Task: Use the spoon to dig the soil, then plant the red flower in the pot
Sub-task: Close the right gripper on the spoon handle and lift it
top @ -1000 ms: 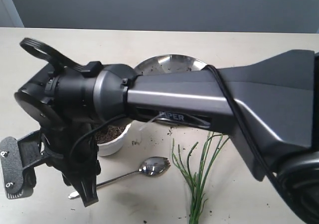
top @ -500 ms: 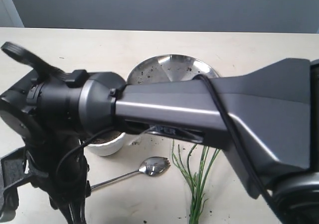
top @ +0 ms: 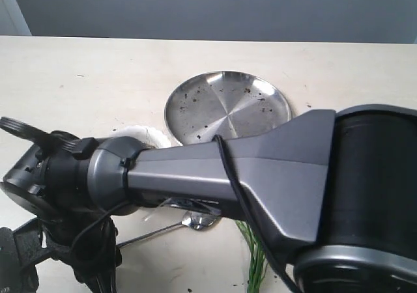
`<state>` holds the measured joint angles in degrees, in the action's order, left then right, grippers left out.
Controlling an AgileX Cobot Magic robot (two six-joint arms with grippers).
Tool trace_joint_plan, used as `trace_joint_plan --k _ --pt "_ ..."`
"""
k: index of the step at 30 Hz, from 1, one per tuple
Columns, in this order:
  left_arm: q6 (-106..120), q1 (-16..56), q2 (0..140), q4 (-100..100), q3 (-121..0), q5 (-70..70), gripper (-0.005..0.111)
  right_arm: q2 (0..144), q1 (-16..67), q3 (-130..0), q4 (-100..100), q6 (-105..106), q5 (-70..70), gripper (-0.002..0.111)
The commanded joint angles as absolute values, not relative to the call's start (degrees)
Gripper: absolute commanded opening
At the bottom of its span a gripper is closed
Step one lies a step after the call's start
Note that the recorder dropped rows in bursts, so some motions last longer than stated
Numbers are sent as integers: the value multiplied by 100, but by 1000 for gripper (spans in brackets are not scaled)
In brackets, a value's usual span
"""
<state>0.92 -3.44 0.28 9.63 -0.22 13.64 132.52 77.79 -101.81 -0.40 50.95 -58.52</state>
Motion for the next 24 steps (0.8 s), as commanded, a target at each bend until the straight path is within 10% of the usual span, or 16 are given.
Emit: trace_joint_plan --k 1,12,18,24 --pt "58 -330 0 1013 0 1372 0 13360 7710 -10207 -186 5027 -5746 42" --pt "58 -330 0 1013 0 1372 0 13386 7642 -10207 -255 4882 -5769 40" --pt "58 -330 0 1013 0 1372 0 13423 7642 -10207 -245 4882 -5847 3" --pt "58 -330 0 1013 0 1372 0 13423 7642 -10207 -157 4882 -5960 0"
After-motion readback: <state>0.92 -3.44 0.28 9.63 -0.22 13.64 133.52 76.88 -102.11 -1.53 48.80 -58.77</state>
